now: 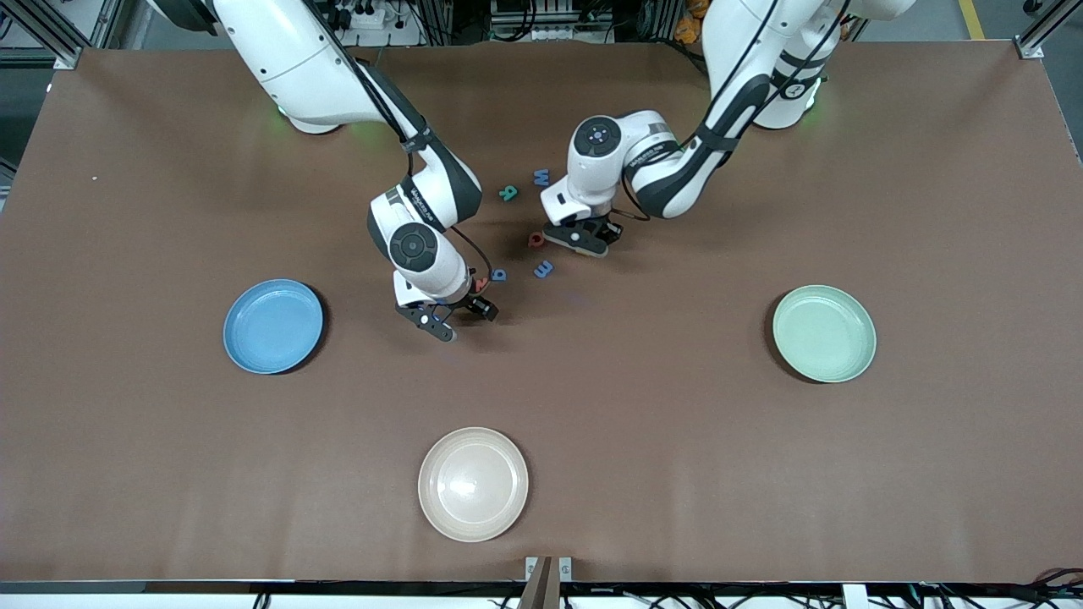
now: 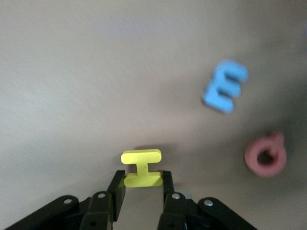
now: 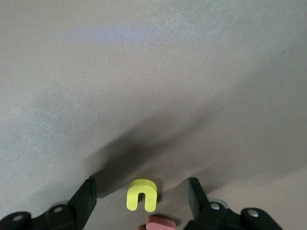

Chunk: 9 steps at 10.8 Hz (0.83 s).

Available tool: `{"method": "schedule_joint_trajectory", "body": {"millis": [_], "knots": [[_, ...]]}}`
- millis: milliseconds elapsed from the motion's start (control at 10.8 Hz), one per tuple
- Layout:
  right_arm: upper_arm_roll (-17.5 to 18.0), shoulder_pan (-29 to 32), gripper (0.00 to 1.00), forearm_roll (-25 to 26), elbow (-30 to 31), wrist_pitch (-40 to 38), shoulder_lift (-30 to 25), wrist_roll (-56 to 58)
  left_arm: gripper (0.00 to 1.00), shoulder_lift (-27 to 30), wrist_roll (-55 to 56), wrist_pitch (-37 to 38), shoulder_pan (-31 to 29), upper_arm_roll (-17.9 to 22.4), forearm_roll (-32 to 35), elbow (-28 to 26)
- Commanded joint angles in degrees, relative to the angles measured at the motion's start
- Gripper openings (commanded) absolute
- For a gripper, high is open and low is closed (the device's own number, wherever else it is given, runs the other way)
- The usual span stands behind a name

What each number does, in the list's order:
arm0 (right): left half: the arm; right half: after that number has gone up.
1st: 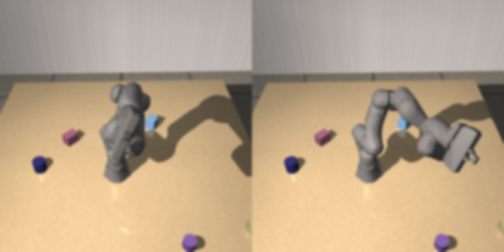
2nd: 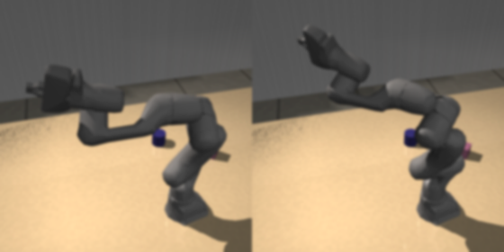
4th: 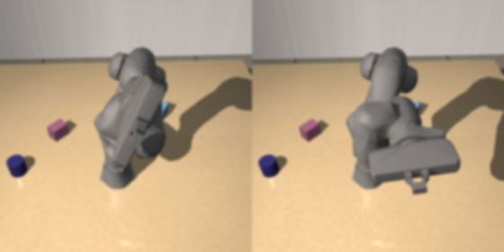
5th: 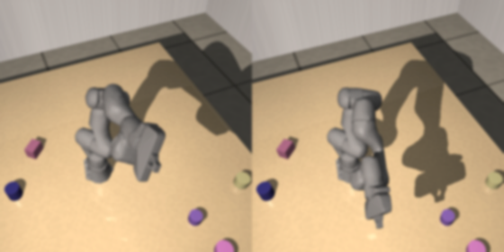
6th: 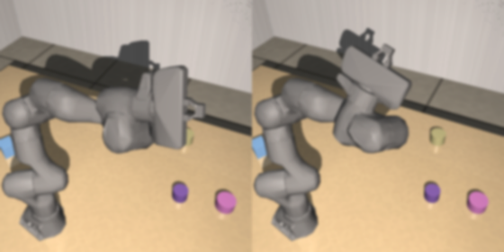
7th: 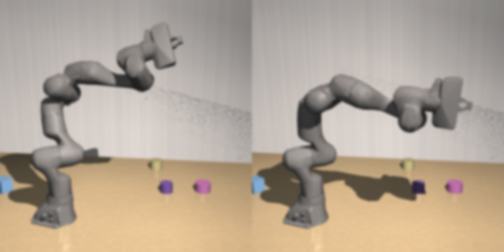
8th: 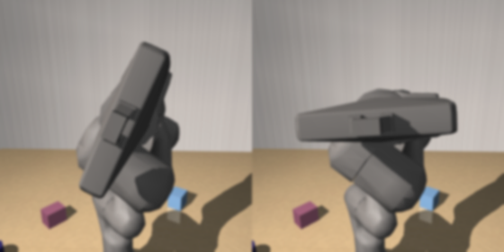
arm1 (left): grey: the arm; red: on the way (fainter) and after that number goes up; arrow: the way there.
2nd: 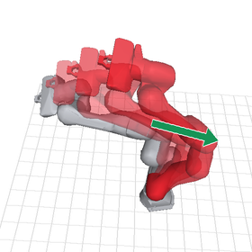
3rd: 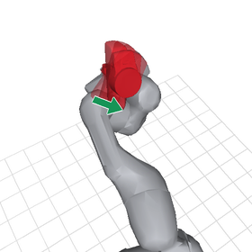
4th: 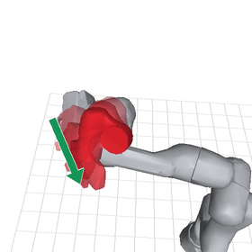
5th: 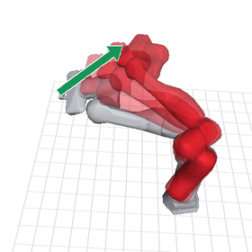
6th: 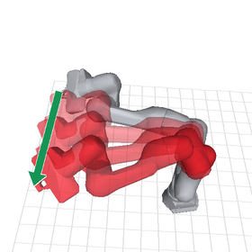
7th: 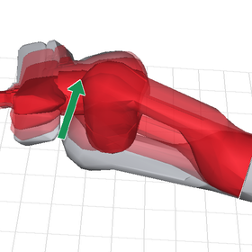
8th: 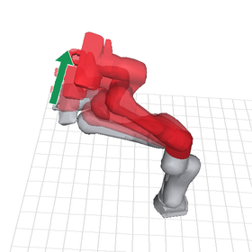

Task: Sort upper and lower case letters into plates
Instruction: 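Drop the H on the green plate while the right gripper carries n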

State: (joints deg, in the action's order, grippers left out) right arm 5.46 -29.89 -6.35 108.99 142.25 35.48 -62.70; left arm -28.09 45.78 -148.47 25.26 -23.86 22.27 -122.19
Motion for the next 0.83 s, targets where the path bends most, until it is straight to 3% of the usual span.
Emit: {"method": "schedule_joint_trajectory", "body": {"millis": [0, 92, 185, 462, 739], "knots": [[-0.2, -0.5, 0.74, 0.6, 0.2, 0.8, 0.4, -1.5, 0.0, 8.4, 2.8, 3.5, -5.3, -0.3, 2.2, -1.0], [-0.2, -0.5, 0.66, 0.6, 0.2, 0.8, 0.4, -1.6, 0.0, 10.7, 1.7, 4.2, -9.0, -0.3, 2.2, -1.0], [-0.1, -0.6, 0.64, 0.6, 0.2, 0.8, 0.4, -1.7, 0.0, 12.3, -1.9, 4.7, -12.7, -0.3, 2.2, -1.1], [0.0, -0.7, 0.48, 0.6, 0.2, 0.8, 0.3, -2.7, 0.0, 14.1, -18.0, 7.0, -25.5, -0.3, 1.9, -1.4], [0.1, -0.9, 0.13, 0.6, 0.2, 0.6, 0.3, -2.9, 0.0, 13.3, -32.4, 7.0, -35.6, 1.2, 1.8, -1.7]]}}
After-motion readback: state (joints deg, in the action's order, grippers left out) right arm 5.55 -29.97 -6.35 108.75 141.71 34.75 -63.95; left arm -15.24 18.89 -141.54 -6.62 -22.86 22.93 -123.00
